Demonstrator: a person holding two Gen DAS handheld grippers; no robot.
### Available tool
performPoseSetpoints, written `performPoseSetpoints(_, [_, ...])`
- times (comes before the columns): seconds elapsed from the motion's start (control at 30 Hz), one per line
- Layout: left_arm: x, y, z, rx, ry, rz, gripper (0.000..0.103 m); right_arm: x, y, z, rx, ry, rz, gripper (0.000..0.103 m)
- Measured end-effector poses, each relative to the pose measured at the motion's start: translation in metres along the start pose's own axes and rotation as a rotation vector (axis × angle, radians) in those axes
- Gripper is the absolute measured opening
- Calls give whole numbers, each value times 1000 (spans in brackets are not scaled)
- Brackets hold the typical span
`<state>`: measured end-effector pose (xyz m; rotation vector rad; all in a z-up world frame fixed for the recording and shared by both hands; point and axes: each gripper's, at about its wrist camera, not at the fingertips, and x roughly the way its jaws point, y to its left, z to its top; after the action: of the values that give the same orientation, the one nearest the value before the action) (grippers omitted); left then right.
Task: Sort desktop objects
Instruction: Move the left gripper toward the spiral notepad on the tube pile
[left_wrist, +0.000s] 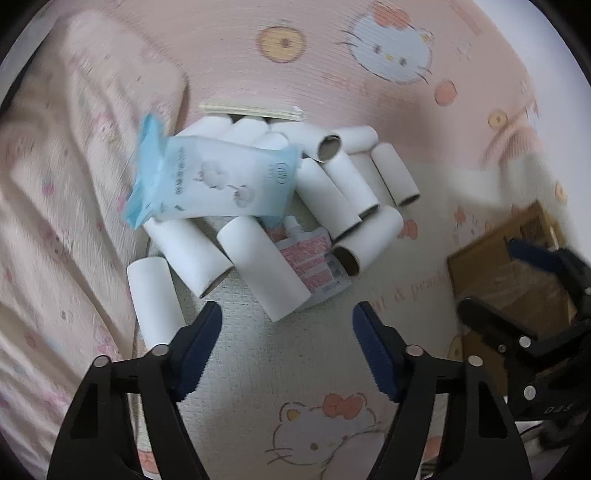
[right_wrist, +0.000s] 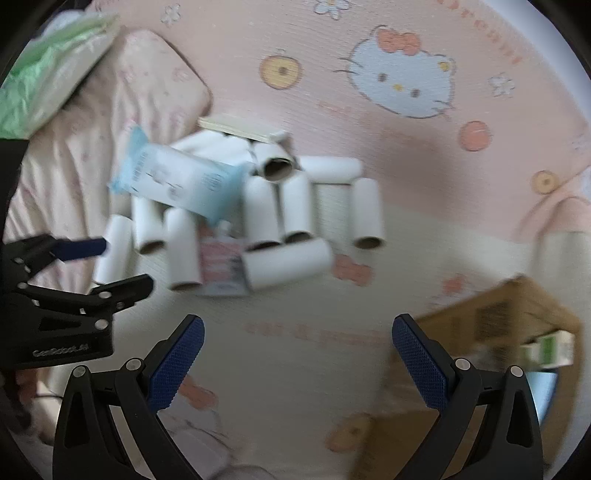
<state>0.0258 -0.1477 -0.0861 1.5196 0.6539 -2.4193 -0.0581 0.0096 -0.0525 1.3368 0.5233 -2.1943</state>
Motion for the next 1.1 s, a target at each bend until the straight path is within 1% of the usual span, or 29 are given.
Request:
performPoseSetpoints(0.07, [2,6,-2,-16,-12,-11,68,8,0,0,46,-49,49,102])
performPoseSetpoints(0.13, [4,10,-5,-15,-48,-18,65,18,0,-2,88,-89,102,102])
performPoseSetpoints(0.2, [4,15,-9,-9,-86,-11,62,24,0,-1,121,-114,132,102])
performPoseSetpoints(0.27, [6,19,-13,-10,-116,-13,55,28,0,-4,135,-152,162,102])
performPoseSetpoints(0.3, [8,23,-13,-19,-123,-19,53,30,-1,-7,143,-176,173,102])
performPoseSetpoints(0.37, [13,30,-14,-52,-126,-52,49,37,-4,-9,168,-179,149,102])
performPoseSetpoints(0.43, [19,37,-16,-98,-118,-100,46,43,-4,-12,182,-212,120,102])
performPoseSetpoints(0.47, [23,40,-17,-129,-115,-135,46,46,-4,-14,183,-226,110,102])
performPoseSetpoints(0.5, [26,42,-17,-147,-115,-153,46,49,-4,-16,190,-245,92,102])
performPoseSetpoints(0.6, [37,45,-16,-230,-106,-169,46,58,2,-20,161,-264,61,102])
performPoseSetpoints(0.63, [39,45,-15,-258,-108,-183,46,62,5,-20,144,-267,56,101])
performPoseSetpoints(0.67, [40,45,-12,-275,-113,-213,46,64,6,-22,137,-268,52,101])
performPoseSetpoints(0.73, [41,40,-4,-282,-114,-258,46,67,7,-22,137,-270,62,101])
performPoseSetpoints(0.8, [39,35,5,-282,-136,-301,46,69,6,-19,146,-292,74,102])
performPoseSetpoints(0.87, [37,28,19,-278,-157,-334,46,70,4,-12,143,-310,67,102])
performPoseSetpoints(0.93, [34,23,30,-270,-178,-342,46,70,4,-3,126,-328,48,101])
performPoseSetpoints(1.0, [28,20,43,-255,-207,-325,47,70,3,6,113,-336,31,101])
performPoseSetpoints(1.07, [22,18,55,-228,-236,-301,53,68,-1,17,114,-345,30,101])
performPoseSetpoints(1.1, [18,17,63,-211,-251,-276,56,67,-2,23,118,-348,30,101])
